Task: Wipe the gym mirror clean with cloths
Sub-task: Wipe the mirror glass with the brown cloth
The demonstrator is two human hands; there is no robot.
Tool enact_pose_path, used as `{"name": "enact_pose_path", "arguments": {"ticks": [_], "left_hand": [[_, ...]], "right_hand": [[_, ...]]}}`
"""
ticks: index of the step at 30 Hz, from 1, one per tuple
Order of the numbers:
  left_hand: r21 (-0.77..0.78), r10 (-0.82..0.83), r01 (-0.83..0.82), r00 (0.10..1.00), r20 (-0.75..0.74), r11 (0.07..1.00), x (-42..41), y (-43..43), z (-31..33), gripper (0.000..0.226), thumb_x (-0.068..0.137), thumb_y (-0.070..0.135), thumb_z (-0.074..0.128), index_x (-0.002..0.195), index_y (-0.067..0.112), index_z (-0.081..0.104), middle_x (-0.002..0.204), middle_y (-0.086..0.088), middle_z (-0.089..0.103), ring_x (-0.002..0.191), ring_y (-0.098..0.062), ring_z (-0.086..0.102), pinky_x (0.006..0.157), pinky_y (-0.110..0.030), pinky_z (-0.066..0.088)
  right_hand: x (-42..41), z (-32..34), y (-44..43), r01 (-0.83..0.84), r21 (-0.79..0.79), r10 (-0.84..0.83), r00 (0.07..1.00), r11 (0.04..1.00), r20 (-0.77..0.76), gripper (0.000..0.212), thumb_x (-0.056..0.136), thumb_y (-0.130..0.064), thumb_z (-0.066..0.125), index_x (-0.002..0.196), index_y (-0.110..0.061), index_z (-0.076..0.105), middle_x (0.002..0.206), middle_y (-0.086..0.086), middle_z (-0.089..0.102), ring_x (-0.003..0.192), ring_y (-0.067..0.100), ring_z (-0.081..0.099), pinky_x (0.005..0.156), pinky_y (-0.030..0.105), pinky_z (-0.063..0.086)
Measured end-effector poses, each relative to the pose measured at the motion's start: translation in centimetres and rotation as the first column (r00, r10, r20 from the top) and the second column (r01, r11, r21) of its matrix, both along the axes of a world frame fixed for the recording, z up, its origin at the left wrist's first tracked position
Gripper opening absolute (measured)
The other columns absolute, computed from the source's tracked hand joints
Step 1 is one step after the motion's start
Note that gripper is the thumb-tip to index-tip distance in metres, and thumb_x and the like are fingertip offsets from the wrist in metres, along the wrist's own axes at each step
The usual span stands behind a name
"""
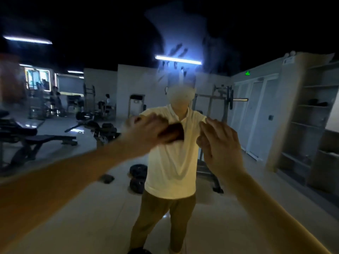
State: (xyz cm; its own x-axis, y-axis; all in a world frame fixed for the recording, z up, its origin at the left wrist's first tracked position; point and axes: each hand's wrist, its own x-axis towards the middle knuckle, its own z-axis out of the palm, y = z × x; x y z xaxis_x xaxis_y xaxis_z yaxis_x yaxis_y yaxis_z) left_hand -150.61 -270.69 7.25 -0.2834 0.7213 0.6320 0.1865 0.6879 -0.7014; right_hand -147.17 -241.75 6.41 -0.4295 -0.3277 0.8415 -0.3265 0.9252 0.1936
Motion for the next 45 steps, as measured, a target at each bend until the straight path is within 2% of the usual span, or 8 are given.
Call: {"name": "enact_pose_path", "arguments": {"ticks": [8, 16, 20, 26, 35, 38, 42, 45], "left_hand": [[0.625, -0.017, 0.179, 0.966, -0.257, 0.760, -0.4, 2.6, 13.5, 0.063, 0.092, 0.022, 0.063, 0.152, 0.016, 0.045, 0.134, -0.021, 0.047, 0.118, -0.037, 0.044, 0.101, -0.049, 0.040], [-0.107, -0.200, 0.184, 0.967, -0.155, 0.977, -0.3, -0.4, 7.2, 0.062, 0.080, 0.024, 0.073, 0.140, 0.020, 0.060, 0.128, -0.014, 0.060, 0.116, -0.031, 0.050, 0.103, -0.049, 0.050], [0.192, 0.000, 0.075, 0.933, -0.361, 0.979, -0.7, -1.9, 20.0, 0.093, 0.066, 0.034, 0.089, 0.150, 0.021, 0.051, 0.126, -0.020, 0.054, 0.110, -0.039, 0.054, 0.100, -0.052, 0.046], [0.651, 0.102, 0.168, 0.929, -0.356, 0.740, -1.6, 3.8, 24.7, 0.064, 0.091, 0.033, 0.064, 0.150, 0.016, 0.046, 0.129, -0.019, 0.049, 0.112, -0.035, 0.048, 0.097, -0.045, 0.042], [-0.257, -0.157, 0.115, 0.976, -0.149, 0.960, -0.8, 2.9, 16.5, 0.047, 0.087, 0.032, 0.059, 0.134, 0.028, 0.061, 0.117, -0.004, 0.062, 0.106, -0.020, 0.058, 0.093, -0.039, 0.054], [0.078, -0.084, 0.113, 0.950, -0.302, 0.991, 0.0, 2.0, 26.7, 0.019, 0.099, 0.039, 0.055, 0.118, 0.038, 0.059, 0.103, 0.007, 0.060, 0.096, -0.015, 0.060, 0.079, -0.031, 0.046], [0.630, 0.085, 0.169, 0.932, -0.352, 0.758, -1.7, 5.5, 30.1, 0.064, 0.094, 0.027, 0.063, 0.154, 0.022, 0.042, 0.139, -0.020, 0.044, 0.124, -0.038, 0.045, 0.108, -0.048, 0.038], [0.572, -0.126, 0.310, 0.932, -0.339, 0.759, -1.9, 11.0, 23.6, 0.067, 0.087, 0.024, 0.072, 0.150, 0.019, 0.048, 0.136, -0.017, 0.045, 0.120, -0.031, 0.045, 0.105, -0.043, 0.040]], "right_hand": [[-1.3, 4.5, -0.2, -0.139, -0.108, 0.124, 0.983, 0.984, -0.135, 0.043, 0.099, -0.019, 0.059, 0.141, -0.012, 0.055, 0.147, 0.009, 0.049, 0.136, 0.028, 0.047, 0.112, 0.044, 0.037], [-3.0, 14.2, -2.2, 0.015, -0.078, -0.036, 0.960, 0.997, -0.277, 0.061, 0.101, -0.031, 0.026, 0.157, -0.010, 0.036, 0.168, 0.011, 0.025, 0.156, 0.028, 0.019, 0.125, 0.055, 0.020], [-5.8, 15.2, -1.6, 0.081, -0.072, -0.100, 0.941, 0.994, -0.324, 0.061, 0.106, -0.034, 0.023, 0.162, -0.011, 0.027, 0.171, 0.010, 0.017, 0.159, 0.027, 0.009, 0.124, 0.057, 0.019], [-6.7, 15.2, -1.0, 0.000, -0.065, -0.024, 0.931, 0.998, -0.365, 0.060, 0.105, -0.032, 0.029, 0.162, -0.014, 0.026, 0.170, 0.007, 0.021, 0.159, 0.024, 0.011, 0.124, 0.058, 0.020], [-6.4, 15.1, -0.7, -0.012, -0.043, -0.004, 0.937, 0.999, -0.348, 0.060, 0.106, -0.033, 0.019, 0.161, -0.012, 0.027, 0.170, 0.009, 0.020, 0.159, 0.026, 0.012, 0.121, 0.061, 0.025], [-6.7, 14.9, -0.1, -0.015, -0.024, 0.005, 0.937, 1.000, -0.349, 0.059, 0.106, -0.034, 0.020, 0.162, -0.014, 0.025, 0.171, 0.008, 0.018, 0.159, 0.026, 0.011, 0.122, 0.060, 0.024], [-6.6, 15.0, 0.4, -0.035, 0.006, 0.035, 0.944, 0.999, -0.328, 0.059, 0.107, -0.033, 0.022, 0.163, -0.015, 0.023, 0.171, 0.006, 0.016, 0.159, 0.024, 0.009, 0.123, 0.059, 0.024], [-5.9, 15.0, 1.0, -0.106, 0.009, 0.104, 0.940, 0.994, -0.324, 0.059, 0.104, -0.027, 0.024, 0.161, -0.012, 0.028, 0.170, 0.006, 0.023, 0.158, 0.021, 0.016, 0.123, 0.057, 0.027]]}}
